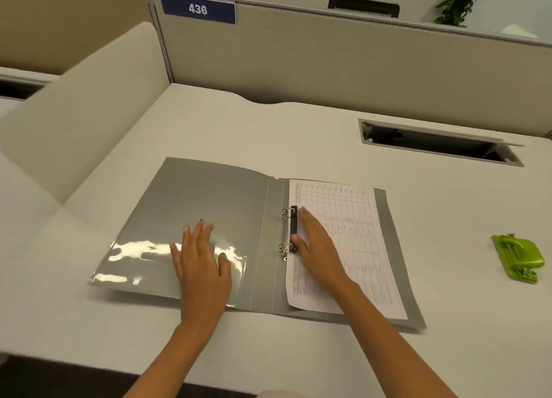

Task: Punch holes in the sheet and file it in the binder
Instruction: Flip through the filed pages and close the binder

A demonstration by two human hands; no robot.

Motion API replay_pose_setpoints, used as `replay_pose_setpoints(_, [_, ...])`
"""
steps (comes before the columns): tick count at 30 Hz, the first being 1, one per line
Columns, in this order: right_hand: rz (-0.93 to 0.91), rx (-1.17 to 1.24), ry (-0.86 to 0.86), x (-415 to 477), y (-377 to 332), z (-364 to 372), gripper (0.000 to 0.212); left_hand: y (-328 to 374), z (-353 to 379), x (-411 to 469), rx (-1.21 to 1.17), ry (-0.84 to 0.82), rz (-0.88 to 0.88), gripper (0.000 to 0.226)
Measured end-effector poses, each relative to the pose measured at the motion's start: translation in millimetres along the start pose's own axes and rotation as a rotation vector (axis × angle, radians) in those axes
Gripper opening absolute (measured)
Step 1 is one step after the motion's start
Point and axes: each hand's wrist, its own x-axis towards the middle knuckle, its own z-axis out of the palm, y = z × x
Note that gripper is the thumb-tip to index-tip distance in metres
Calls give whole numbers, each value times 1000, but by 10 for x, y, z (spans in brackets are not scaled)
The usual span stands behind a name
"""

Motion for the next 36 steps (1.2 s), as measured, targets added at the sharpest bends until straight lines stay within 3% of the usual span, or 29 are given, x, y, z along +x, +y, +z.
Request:
replay_pose_setpoints(4, [-80,-202,1,45,117,63,52,-238,-74,-283,218,-68,-28,66])
replay_pose_setpoints(8, [-80,-382,40,17,196,153,53,-300,-122,-425,225,45,-258,79])
replay_pose_setpoints(13, [-73,-408,31,33,249,178,54,-106,-241,-420,-400,368,-460,91])
replay_pose_setpoints(16, [-73,-411,34,34,263,187,54,-65,-312,-350,-867,475,-666,68])
replay_pose_setpoints(19, [-76,-408,45,30,260,184,53,-95,-401,-255,-1353,545,-731,43])
replay_pose_setpoints(23, [-78,-386,58,22,247,172,53,-171,-492,-196,-1675,383,-832,48])
replay_pose_setpoints(26, [-86,-331,82,-5,228,150,51,-93,-606,-181,-1758,184,-741,47])
replay_pose_setpoints(30, [-64,-120,177,-83,197,129,43,157,-731,-139,-1647,-44,-523,37])
replay_pose_setpoints(35, [2,29,507,-129,159,18,23,486,-701,-90,-1147,-392,-322,39])
replay_pose_setpoints(36, [57,87,568,-132,156,-16,19,525,-670,-81,-1060,-450,-263,50])
